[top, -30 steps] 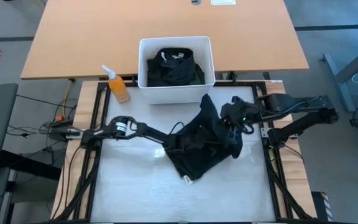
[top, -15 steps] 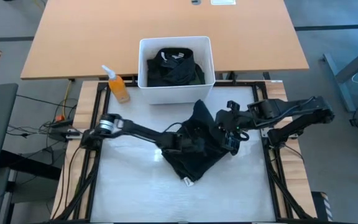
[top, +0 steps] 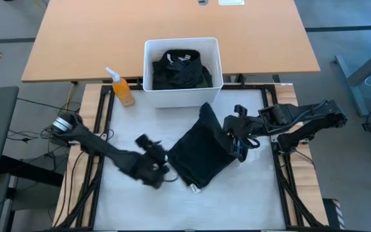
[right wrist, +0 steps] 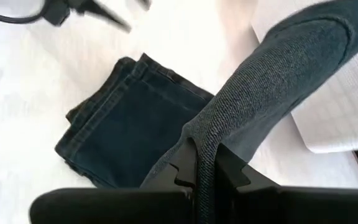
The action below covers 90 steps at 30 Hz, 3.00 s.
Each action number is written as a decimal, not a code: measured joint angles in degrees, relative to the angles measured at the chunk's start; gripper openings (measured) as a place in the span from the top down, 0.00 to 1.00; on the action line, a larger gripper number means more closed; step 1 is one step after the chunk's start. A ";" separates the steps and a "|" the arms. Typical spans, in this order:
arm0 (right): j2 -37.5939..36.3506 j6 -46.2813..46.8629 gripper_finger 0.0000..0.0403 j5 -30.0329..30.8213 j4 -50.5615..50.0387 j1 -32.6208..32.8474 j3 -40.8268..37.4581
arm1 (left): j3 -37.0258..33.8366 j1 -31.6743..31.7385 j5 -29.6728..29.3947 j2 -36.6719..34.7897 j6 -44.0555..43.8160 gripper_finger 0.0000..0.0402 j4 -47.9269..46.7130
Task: Fold laundry
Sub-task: Fold the dark blue jeans from the white laundry organizer
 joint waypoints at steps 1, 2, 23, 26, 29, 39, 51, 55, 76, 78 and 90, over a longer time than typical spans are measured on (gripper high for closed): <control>0.30 -0.33 0.90 0.03 0.31 0.21 0.00 | -4.79 -1.46 2.47 -0.94 -0.65 0.46 6.62; 0.79 -0.62 0.90 0.01 0.37 0.34 0.00 | -9.05 -2.76 4.90 -1.39 -0.75 0.46 14.10; 28.13 3.13 0.85 0.36 24.90 5.27 -0.04 | -25.99 1.33 12.29 4.64 10.15 0.46 58.44; 28.78 3.41 0.77 0.01 25.19 5.26 -0.09 | -25.99 1.29 12.47 4.64 9.63 0.46 56.98; 27.92 3.80 0.68 -0.57 25.04 4.65 0.39 | -25.99 1.30 12.54 4.64 9.09 0.46 56.37; 17.51 1.99 0.48 -2.09 20.07 5.59 2.56 | -25.99 1.31 12.57 4.64 8.00 0.46 53.76; 12.20 7.56 0.59 13.57 36.14 6.31 -24.25 | -26.01 1.97 12.21 4.64 7.76 0.46 53.30; 16.91 4.17 0.75 13.50 52.63 7.27 -30.30 | -25.99 3.05 13.79 4.62 8.19 0.46 53.30; 19.59 -13.05 0.96 9.17 68.58 14.03 -26.13 | -26.01 6.47 15.23 4.62 7.44 0.46 54.57; 18.32 -14.25 0.95 12.21 67.86 13.39 -26.24 | -26.01 6.54 15.23 4.62 7.33 0.46 54.88; 37.36 -9.38 0.95 -1.54 94.88 10.93 -32.04 | -26.01 7.99 13.53 4.62 9.61 0.46 56.67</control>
